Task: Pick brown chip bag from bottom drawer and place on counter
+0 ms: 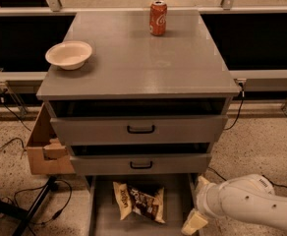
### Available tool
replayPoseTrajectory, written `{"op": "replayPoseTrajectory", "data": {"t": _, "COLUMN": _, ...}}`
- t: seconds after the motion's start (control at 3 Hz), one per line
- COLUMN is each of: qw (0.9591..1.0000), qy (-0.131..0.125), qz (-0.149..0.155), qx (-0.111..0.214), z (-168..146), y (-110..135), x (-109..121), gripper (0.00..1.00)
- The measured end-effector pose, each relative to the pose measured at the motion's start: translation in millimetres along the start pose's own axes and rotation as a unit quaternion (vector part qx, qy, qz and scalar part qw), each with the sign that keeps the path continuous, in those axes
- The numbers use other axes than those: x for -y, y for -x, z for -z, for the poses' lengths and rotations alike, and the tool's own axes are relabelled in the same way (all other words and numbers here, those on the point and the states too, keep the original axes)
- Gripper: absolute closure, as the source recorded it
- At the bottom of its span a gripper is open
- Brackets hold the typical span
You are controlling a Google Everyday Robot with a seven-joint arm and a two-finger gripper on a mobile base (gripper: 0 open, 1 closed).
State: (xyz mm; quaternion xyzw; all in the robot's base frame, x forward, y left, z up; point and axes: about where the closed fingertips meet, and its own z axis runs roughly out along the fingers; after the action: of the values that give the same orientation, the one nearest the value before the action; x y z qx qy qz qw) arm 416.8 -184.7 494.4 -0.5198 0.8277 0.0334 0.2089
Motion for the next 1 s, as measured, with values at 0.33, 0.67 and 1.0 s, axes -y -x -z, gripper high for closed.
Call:
{"op": "replayPoseTrajectory", "data": {"t": 0.33, "qw": 0.9996, "qy": 0.014, "qz": 0.014, "qx": 0.021, "z": -56, "y": -6, "x": -1, "gripper": 0.00}}
{"op": "replayPoseTrajectory", "data": {"t": 0.67, "qw": 0.9984, "qy": 0.044, "qz": 0.020, "qx": 0.029, "z": -119, "y": -10, "x": -9, "gripper": 0.00}}
{"op": "replayPoseTrajectory", "data": {"t": 1.0, "qw": 0.9984, "qy": 0.044, "qz": 0.020, "qx": 0.029, "z": -119, "y": -10, "x": -9, "gripper": 0.00}}
